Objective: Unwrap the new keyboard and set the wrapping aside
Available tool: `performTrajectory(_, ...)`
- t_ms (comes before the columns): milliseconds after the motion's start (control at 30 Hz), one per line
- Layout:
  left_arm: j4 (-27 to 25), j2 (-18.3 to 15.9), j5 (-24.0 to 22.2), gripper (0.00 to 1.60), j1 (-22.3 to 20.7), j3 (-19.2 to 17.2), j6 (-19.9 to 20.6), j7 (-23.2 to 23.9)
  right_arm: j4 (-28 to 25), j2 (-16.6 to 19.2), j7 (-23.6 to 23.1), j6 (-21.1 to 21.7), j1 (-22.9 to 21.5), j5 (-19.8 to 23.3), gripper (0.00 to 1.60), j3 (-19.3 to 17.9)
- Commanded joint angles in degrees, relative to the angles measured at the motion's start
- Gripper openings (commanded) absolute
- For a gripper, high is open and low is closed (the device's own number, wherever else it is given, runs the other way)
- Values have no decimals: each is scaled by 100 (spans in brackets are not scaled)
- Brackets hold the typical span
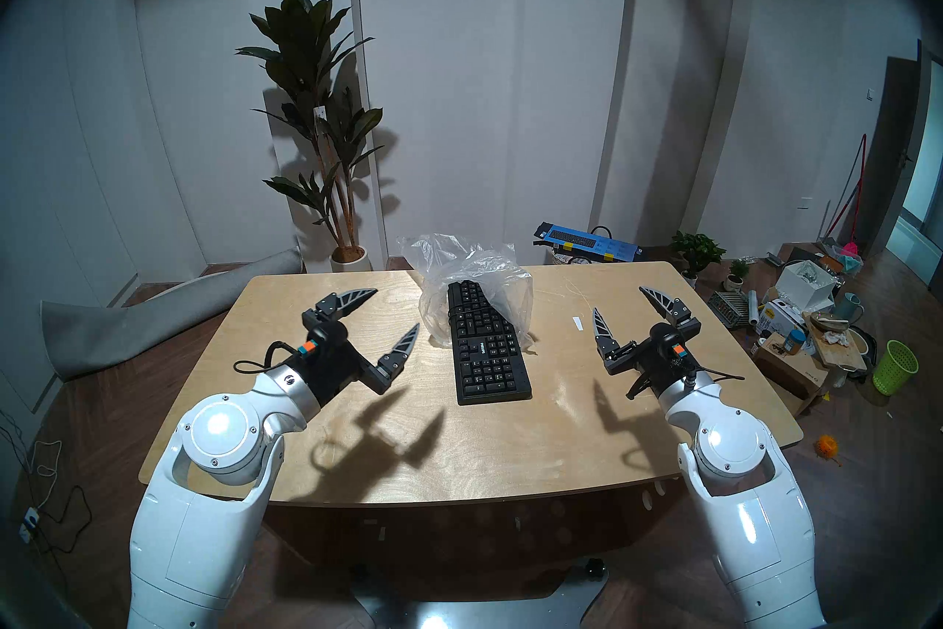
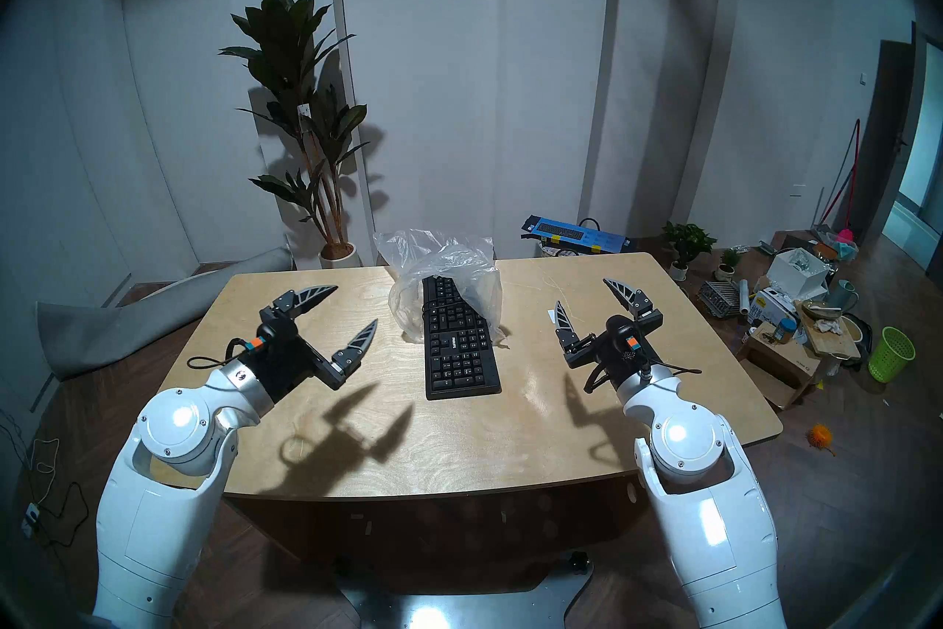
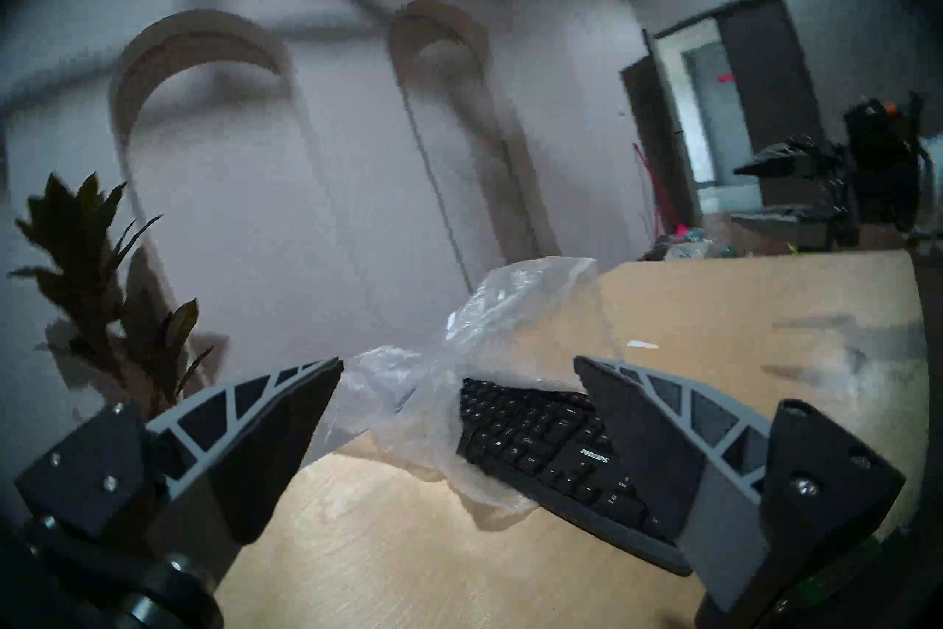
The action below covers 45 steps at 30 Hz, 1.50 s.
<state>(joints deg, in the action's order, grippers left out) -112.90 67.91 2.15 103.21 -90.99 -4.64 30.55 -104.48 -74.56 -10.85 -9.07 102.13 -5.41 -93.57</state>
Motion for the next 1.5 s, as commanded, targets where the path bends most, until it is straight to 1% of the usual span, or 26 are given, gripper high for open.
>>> performTrajectory(0, 331, -272, 1034, 160, -608, 436, -728, -146, -95, -31, 62, -85, -53, 4, 160, -21)
performTrajectory(100, 554, -107, 1367, 160, -842, 616, -854, -308, -91, -36, 79, -91, -53, 4, 160, -20)
performTrajectory(167, 570, 85, 1478, 160, -847, 663, -837, -458, -86, -38, 86, -89, -55, 5, 160, -18)
performTrajectory(200, 661, 124, 1548, 160, -1021, 747, -807, -457, -83, -38, 89, -87, -56, 6, 160, -17)
performTrajectory(233, 569, 154, 1583, 160, -948, 728, -823, -504, -78, -37, 90, -82, -57, 7, 160, -16)
performTrajectory(300, 493, 171, 1704, 160, -1059, 773, -827, -510, -69, -39, 95, -76, -59, 9, 160, -14)
performTrajectory(367, 466, 319, 1757, 160, -1287, 861, -789, -577, -58, -40, 101, -70, -60, 11, 160, -12)
performTrajectory(400, 361, 378, 1784, 160, -1201, 872, -809, -605, -54, -41, 105, -69, -62, 12, 160, -11)
performTrajectory(500, 276, 473, 1912, 160, -1470, 1033, -852, -610, -44, -44, 112, -68, -64, 15, 160, -10)
performTrajectory(533, 196, 527, 1949, 160, -1388, 1041, -875, -644, -44, -46, 115, -70, -66, 15, 160, -10)
performTrajectory(567, 227, 535, 1996, 160, -1533, 1111, -899, -614, -44, -46, 118, -73, -67, 16, 160, -9)
performTrajectory(667, 279, 626, 2126, 160, -1651, 1246, -993, -589, -48, -49, 128, -83, -70, 15, 160, -8)
performTrajectory(700, 390, 609, 2225, 160, -1799, 1327, -1043, -541, -50, -50, 132, -87, -70, 15, 160, -7)
performTrajectory(733, 432, 605, 2299, 160, -1711, 1340, -1096, -522, -51, -50, 135, -89, -70, 15, 160, -7)
performTrajectory(800, 769, 625, 2421, 160, -2014, 1477, -1139, -460, -53, -52, 144, -93, -70, 14, 160, -6)
performTrajectory(833, 793, 676, 2493, 160, -1860, 1438, -1183, -493, -52, -52, 147, -94, -70, 14, 160, -5)
performTrajectory(867, 973, 667, 2549, 160, -2038, 1490, -1183, -477, -50, -53, 149, -93, -71, 15, 160, -5)
performTrajectory(1000, 1250, 725, 2723, 160, -2139, 1500, -1253, -494, -44, -55, 156, -91, -72, 17, 160, -3)
performTrajectory(1067, 1559, 773, 2870, 160, -2354, 1531, -1287, -462, -40, -57, 162, -90, -74, 18, 160, -2)
performTrajectory(1100, 1584, 807, 2922, 160, -2302, 1505, -1314, -476, -39, -57, 164, -90, -74, 19, 160, -2)
performTrajectory(1167, 1851, 845, 3021, 160, -2591, 1565, -1331, -438, -37, -58, 170, -91, -75, 20, 160, -1)
performTrajectory(1200, 1806, 903, 3068, 160, -2431, 1499, -1358, -480, -36, -59, 172, -91, -75, 20, 160, 0)
performTrajectory(1233, 1806, 903, 3068, 160, -2431, 1499, -1358, -480, -36, -59, 172, -91, -75, 20, 160, 0)
performTrajectory(1267, 2055, 933, 3153, 160, -2689, 1548, -1366, -445, -34, -60, 179, -91, -76, 20, 160, 1)
performTrajectory(1333, 2026, 980, 3158, 160, -2564, 1479, -1352, -480, -32, -60, 180, -90, -76, 21, 160, 1)
performTrajectory(1467, 2516, 1130, 3307, 160, -2975, 1437, -1337, -464, -26, -63, 192, -90, -79, 23, 160, 3)
